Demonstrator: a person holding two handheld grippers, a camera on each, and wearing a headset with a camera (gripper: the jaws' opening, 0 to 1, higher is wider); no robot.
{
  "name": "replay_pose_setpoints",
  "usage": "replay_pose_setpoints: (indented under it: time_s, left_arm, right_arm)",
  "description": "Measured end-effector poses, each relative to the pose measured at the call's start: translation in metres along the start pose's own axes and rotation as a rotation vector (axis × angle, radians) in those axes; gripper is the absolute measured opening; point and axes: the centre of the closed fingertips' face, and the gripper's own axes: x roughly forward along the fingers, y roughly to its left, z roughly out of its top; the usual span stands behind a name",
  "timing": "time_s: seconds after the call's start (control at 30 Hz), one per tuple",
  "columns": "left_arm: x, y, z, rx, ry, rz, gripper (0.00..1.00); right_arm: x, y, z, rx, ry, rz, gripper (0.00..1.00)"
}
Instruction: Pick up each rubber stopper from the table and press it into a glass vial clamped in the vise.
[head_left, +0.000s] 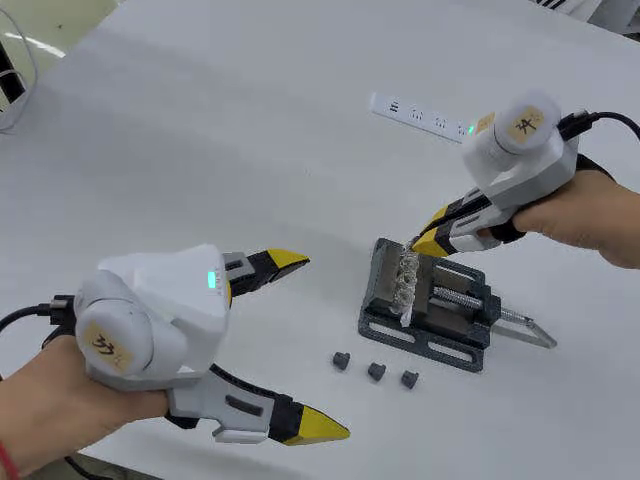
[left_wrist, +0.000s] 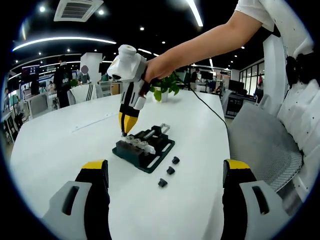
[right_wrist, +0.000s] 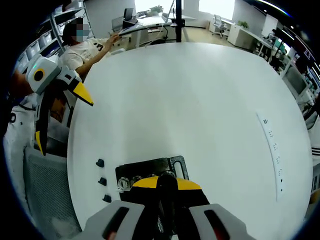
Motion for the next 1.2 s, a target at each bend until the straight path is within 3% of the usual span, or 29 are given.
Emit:
replay_pose_setpoints:
  time_s: [0.57,0.87,1.2]
  left_arm:
    - [0.0011,0.0004,0.0016,-0.006,-0.010,0.004,0.93]
    - [0.0016,-0.0009,0.0028,-0.008,-0.015,0.004,0.93]
    - [0.0017,-0.0021,0.0015,-0.006,-0.011,-0.001,0.93]
  right_arm:
    - [-0.0022,0.0064,-0.0018,0.023,0.107,0.006,0.05]
    - [0.0005,0.0056,-0.0008,-0.028,0.180,0.009,0.05]
    - [0.0008,0.0051,-0.0026,-0.072,0.167,0.009,0.06]
